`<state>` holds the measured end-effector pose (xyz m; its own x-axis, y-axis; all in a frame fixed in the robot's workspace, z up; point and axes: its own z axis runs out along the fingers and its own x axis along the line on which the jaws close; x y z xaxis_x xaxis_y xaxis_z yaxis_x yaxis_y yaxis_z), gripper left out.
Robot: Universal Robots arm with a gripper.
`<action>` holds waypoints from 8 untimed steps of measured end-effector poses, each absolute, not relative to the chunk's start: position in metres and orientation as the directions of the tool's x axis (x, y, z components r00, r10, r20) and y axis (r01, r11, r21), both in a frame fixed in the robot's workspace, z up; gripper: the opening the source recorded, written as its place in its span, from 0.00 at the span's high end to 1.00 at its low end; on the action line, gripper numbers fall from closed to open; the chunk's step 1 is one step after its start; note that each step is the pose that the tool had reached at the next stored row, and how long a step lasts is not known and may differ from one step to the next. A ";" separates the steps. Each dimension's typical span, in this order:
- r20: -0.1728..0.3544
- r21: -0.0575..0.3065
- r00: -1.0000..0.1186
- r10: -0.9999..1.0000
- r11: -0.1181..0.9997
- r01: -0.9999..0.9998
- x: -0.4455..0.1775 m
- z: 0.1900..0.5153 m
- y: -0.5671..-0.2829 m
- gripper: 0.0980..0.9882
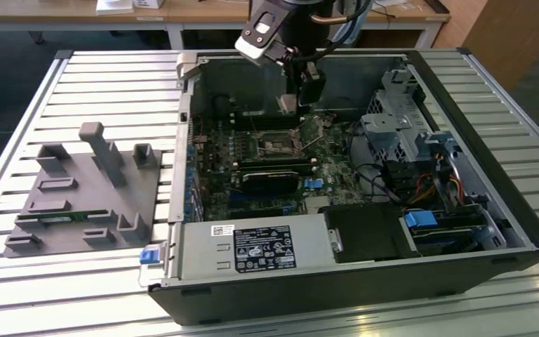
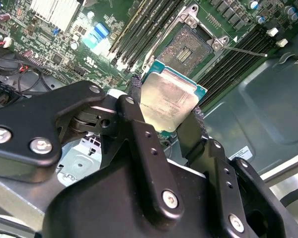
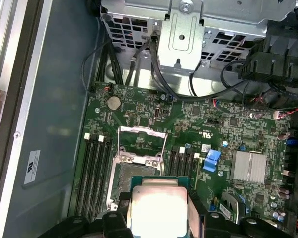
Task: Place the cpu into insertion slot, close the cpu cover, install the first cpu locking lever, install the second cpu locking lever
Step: 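Place the cpu into insertion slot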
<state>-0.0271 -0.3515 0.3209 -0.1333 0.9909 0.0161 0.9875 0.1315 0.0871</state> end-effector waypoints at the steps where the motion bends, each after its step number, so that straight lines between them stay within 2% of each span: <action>1: 0.016 0.087 -0.133 0.991 0.131 0.987 -0.027 0.320 -0.352 0.51; 8: 0.016 0.087 -0.133 0.991 0.131 0.988 -0.027 0.317 -0.352 0.51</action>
<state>-0.0271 -0.3515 0.3166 -0.1327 0.9910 0.0160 0.9876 0.1308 0.0871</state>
